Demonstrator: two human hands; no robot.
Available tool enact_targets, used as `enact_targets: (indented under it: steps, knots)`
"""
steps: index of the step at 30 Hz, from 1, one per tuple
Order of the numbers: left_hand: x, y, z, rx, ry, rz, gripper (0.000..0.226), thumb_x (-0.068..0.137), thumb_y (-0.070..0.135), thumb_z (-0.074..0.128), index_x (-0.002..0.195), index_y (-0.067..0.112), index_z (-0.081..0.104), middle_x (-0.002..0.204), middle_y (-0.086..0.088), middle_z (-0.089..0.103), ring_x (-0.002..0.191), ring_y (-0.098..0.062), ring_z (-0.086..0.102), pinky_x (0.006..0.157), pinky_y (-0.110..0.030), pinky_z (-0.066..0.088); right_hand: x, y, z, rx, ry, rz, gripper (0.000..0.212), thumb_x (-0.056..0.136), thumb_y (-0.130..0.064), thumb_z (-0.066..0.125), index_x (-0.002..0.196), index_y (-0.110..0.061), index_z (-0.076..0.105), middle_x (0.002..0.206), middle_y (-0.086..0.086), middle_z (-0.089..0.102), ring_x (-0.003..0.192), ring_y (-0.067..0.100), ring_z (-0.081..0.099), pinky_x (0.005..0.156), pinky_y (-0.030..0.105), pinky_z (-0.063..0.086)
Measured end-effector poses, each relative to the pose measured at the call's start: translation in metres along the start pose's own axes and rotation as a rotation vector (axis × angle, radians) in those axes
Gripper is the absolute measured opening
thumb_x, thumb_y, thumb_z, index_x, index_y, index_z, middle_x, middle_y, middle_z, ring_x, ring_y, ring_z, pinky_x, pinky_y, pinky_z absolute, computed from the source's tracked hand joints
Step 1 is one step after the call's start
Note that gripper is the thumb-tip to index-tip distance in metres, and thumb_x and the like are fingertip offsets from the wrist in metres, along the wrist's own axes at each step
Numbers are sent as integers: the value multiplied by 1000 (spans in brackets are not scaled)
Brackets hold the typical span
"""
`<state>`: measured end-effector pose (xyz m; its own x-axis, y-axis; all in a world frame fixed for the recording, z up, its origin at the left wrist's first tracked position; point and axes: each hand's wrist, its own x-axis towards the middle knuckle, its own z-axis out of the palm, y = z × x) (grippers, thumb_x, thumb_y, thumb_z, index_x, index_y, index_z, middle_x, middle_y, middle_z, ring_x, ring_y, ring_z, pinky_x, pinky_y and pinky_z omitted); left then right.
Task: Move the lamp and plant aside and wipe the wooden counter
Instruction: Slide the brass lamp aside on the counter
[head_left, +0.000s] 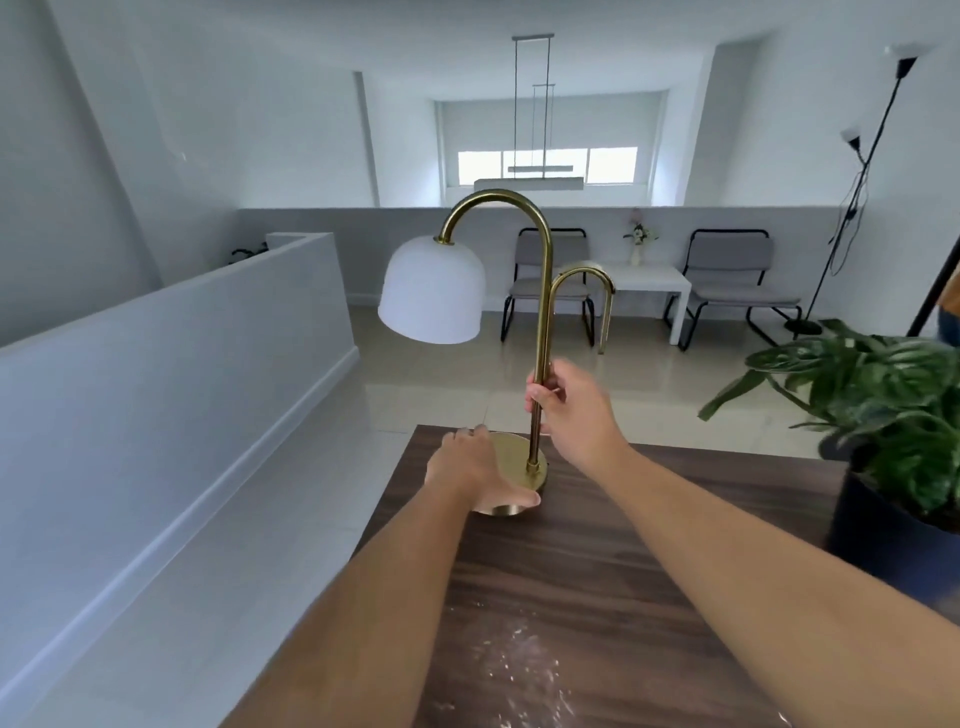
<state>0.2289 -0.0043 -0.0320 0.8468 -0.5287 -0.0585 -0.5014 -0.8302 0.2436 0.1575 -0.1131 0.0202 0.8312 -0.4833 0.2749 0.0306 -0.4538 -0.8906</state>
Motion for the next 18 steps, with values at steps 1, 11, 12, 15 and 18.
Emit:
enact_targets:
  steps: [1,11,12,15,18]
  knots:
    - [6,-7,1,3,5,-7,113,53,71,71,140,10,33,138,-8,48,128,-27,41,103,-42,43,5,1,8,1,-10,0,10,96,-12,50,92,-18,57,85,2,63,79,11,61,85,40,56]
    - [28,-39,11,-7,14,-22,113,55,72,68,143,12,33,141,-7,46,131,-27,40,106,-41,41,29,14,42,8,-32,-2,10,95,-8,50,93,-14,58,83,2,61,76,11,62,81,38,56]
    - [29,-40,12,-12,10,-21,113,55,73,68,143,11,32,142,-8,45,132,-27,39,106,-41,40,30,15,42,14,-33,2,10,95,-8,50,93,-14,58,84,2,61,75,11,62,81,37,56]
    - [29,-39,11,-35,-10,-26,116,56,72,69,145,10,29,145,-9,42,134,-28,37,109,-42,38,32,16,42,2,-37,1,10,96,-10,50,93,-15,58,85,1,63,78,11,63,83,39,56]
    - [27,-38,10,-63,-48,-31,115,60,69,70,147,11,24,150,-8,35,138,-27,33,111,-43,35,29,15,41,-1,-35,28,8,95,-13,53,94,-15,60,85,1,65,83,15,65,86,43,56]
